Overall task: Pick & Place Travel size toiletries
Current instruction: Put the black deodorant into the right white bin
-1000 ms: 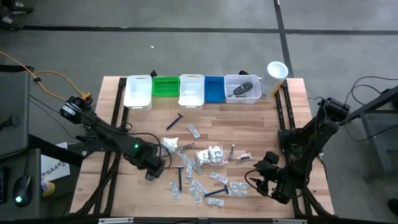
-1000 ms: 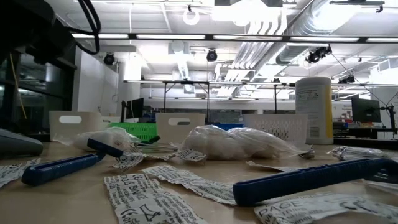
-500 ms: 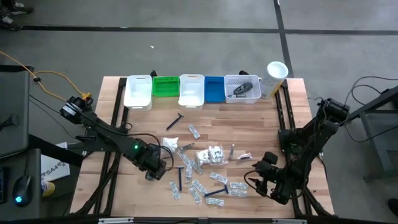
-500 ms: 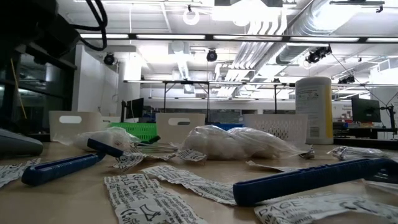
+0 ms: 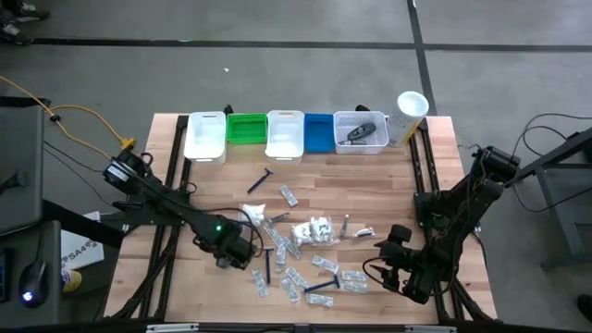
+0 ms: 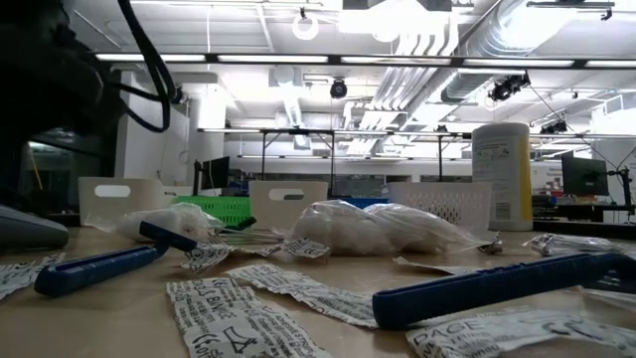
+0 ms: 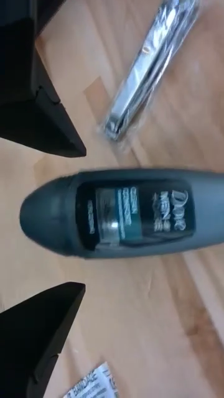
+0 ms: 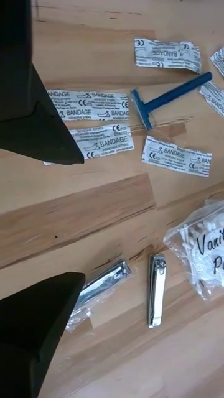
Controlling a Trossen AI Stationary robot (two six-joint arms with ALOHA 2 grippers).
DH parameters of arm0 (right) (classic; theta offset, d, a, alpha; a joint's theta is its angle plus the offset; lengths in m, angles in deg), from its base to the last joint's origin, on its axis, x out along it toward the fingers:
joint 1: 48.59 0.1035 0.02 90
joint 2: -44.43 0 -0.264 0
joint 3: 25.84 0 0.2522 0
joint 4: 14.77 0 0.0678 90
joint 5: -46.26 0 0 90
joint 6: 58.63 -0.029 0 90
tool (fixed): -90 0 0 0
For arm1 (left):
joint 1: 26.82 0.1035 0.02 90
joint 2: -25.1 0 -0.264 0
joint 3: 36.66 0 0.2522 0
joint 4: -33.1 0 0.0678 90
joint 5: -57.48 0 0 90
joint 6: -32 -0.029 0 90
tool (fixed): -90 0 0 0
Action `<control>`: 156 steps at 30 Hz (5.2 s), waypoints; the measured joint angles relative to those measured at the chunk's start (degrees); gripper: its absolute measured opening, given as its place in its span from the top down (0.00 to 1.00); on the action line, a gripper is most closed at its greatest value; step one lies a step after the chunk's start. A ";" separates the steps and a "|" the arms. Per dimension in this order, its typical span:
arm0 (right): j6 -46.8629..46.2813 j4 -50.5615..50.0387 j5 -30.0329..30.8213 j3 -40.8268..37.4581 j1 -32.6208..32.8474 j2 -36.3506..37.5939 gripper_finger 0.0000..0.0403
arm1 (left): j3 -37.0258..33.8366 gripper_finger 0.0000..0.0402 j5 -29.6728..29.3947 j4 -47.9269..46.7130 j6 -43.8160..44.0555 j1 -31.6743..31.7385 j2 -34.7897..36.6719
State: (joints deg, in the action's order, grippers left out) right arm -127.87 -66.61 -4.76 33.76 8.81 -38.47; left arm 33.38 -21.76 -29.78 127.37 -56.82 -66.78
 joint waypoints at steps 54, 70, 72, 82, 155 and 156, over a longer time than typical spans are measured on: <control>18.96 17.93 21.05 -5.42 -16.27 0.02 0.28 | 16.39 0.50 -64.22 0.20 -40.69 0.94 -7.43; 67.40 71.71 -16.36 -21.46 -49.56 0.09 0.28 | -3.03 0.50 -34.67 62.58 -92.87 25.70 -7.36; 68.65 73.25 -21.87 -21.49 -53.11 0.09 0.28 | -4.45 0.50 -28.80 67.63 -94.64 28.16 -7.36; 70.75 86.23 -39.52 -21.49 -63.21 0.11 0.28 | -4.81 0.50 -16.88 75.00 -96.92 31.87 -7.36; 66.84 98.15 -60.90 -13.16 -71.33 -8.96 0.57 | -4.79 0.43 -18.90 85.95 -98.60 31.98 -7.73; 66.51 98.12 -61.16 -13.16 -71.60 -8.96 0.57 | -4.79 0.43 -19.22 85.81 -98.58 31.98 -7.73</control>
State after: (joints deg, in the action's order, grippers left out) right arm -61.36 31.51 -65.92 20.60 -62.79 -47.43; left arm 28.59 -40.98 56.02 28.79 -24.85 -74.51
